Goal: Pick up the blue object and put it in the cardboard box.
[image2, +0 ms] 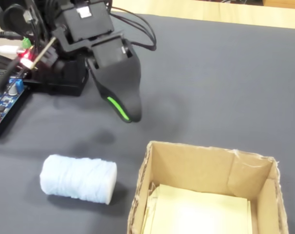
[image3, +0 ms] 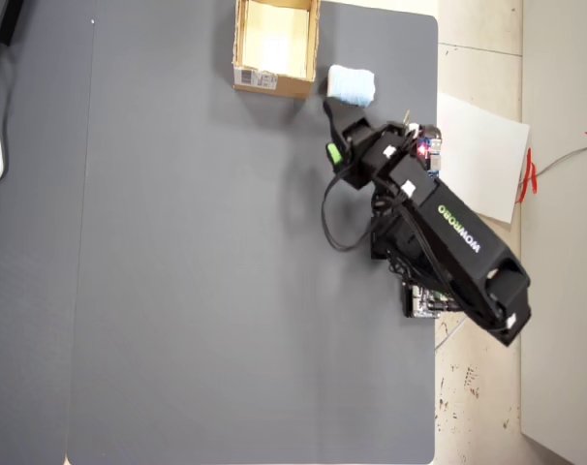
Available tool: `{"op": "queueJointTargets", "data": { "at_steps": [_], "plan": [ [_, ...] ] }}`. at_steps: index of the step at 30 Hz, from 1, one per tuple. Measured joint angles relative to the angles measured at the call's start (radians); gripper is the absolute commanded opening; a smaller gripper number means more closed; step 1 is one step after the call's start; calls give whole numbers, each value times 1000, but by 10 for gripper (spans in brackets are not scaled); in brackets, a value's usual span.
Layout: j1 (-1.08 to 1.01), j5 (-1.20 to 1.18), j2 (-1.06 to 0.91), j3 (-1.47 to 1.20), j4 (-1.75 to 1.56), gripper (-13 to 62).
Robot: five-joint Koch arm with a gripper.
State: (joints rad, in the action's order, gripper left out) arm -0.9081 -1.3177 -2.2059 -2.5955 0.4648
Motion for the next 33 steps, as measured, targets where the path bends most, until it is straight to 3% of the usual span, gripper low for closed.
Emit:
{"op": "queueJointTargets", "data": {
  "at_steps": [11,33],
  "plan": [
    [-150,-3,167,230,181,330],
    [-331,-6,584,439,225,329]
  ]
}}
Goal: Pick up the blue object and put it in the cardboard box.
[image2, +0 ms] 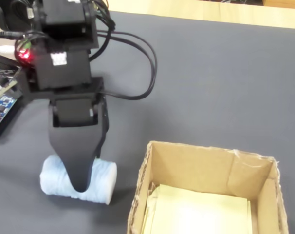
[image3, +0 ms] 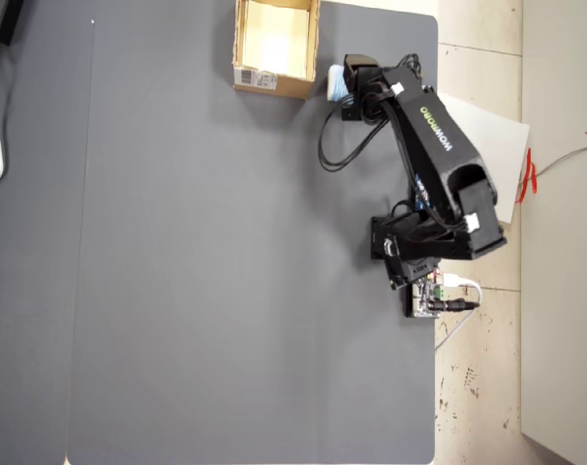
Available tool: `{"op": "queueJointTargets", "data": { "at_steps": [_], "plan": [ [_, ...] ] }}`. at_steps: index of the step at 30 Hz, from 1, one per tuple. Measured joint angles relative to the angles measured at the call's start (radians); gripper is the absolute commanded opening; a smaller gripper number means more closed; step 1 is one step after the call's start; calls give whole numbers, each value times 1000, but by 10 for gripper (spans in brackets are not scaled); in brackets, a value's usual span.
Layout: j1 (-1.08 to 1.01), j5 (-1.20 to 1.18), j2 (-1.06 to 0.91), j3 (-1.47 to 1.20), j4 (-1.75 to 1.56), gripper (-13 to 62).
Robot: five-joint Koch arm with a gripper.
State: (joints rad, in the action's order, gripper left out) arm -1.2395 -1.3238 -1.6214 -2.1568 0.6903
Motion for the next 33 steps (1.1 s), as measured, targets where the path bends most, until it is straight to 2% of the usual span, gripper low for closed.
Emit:
{"op": "queueJointTargets", "data": {
  "at_steps": [9,16,25,33],
  "plan": [
    [-49,32,138,104,3,294],
    [-63,64,169,129,-12,169],
    [-63,54,130,80,-84,168],
    [-54,8,8,-66,-249,168]
  ]
}}
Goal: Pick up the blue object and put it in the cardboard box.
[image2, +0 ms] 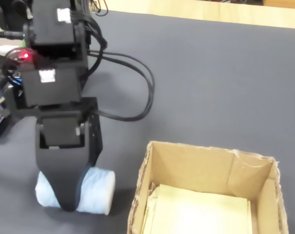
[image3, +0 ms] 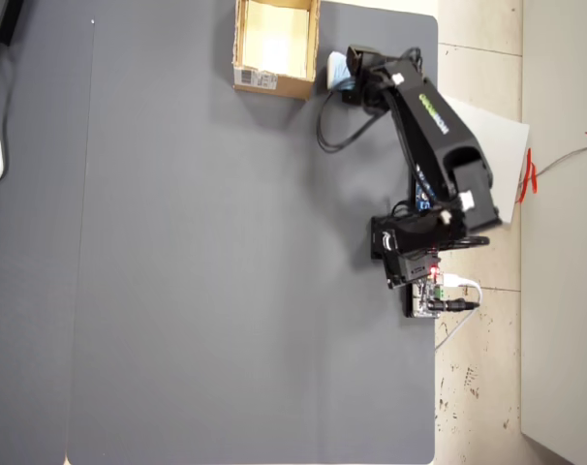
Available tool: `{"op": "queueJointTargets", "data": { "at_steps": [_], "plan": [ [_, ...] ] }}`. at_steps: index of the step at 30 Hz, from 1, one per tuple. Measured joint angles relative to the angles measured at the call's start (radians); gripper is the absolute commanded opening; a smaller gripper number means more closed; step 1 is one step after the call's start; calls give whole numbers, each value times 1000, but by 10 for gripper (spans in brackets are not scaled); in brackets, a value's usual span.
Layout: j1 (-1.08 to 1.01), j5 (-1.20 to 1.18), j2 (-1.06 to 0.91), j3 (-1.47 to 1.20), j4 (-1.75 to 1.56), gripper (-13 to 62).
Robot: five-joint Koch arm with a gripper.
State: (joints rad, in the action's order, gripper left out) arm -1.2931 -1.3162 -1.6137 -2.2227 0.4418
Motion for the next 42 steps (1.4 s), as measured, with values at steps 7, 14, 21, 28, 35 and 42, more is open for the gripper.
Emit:
{"op": "queueJointTargets", "data": {
  "at_steps": [7,14,21,28,35,42],
  "plan": [
    [20,-46,-112,-69,-133,168],
    [63,-78,-247,-137,-219,168],
    [120,-94,-321,-138,-299,168],
    [212,-95,-354,-138,-383,169],
    [351,-106,-359,-138,-407,169],
    [428,-109,-147,40,-407,170]
  ]
}}
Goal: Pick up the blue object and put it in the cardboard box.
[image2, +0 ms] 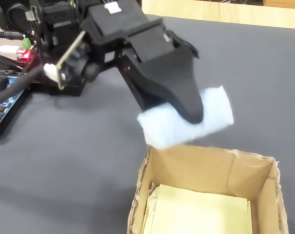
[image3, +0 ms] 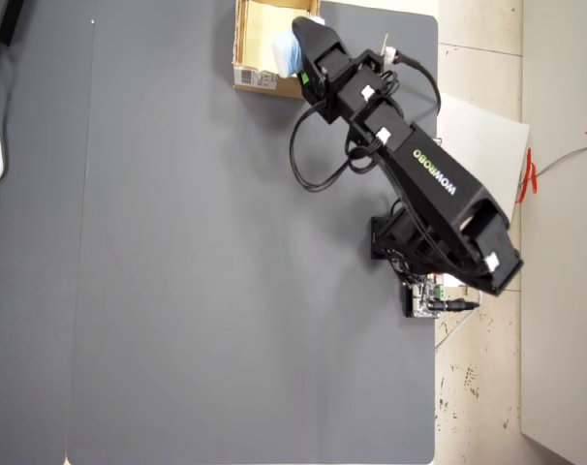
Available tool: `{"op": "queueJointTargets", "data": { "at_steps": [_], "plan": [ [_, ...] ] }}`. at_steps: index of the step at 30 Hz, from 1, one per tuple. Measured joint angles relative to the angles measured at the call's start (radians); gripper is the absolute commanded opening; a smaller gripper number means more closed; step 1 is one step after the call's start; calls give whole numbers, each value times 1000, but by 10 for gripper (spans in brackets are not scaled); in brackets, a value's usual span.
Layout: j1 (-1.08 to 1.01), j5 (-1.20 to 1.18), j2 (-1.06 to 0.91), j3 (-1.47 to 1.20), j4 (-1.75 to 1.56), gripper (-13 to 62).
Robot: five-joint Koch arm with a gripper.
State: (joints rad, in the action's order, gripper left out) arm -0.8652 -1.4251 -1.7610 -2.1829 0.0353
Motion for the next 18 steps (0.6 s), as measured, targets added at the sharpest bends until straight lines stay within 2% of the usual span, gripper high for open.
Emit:
{"op": "queueJointTargets", "data": {
  "at_steps": [3,6,10,18],
  "plan": [
    [2,-2,63,15,0,178],
    [3,-2,95,66,0,255],
    [3,-2,109,77,0,298],
    [37,-6,100,80,0,301]
  ]
}}
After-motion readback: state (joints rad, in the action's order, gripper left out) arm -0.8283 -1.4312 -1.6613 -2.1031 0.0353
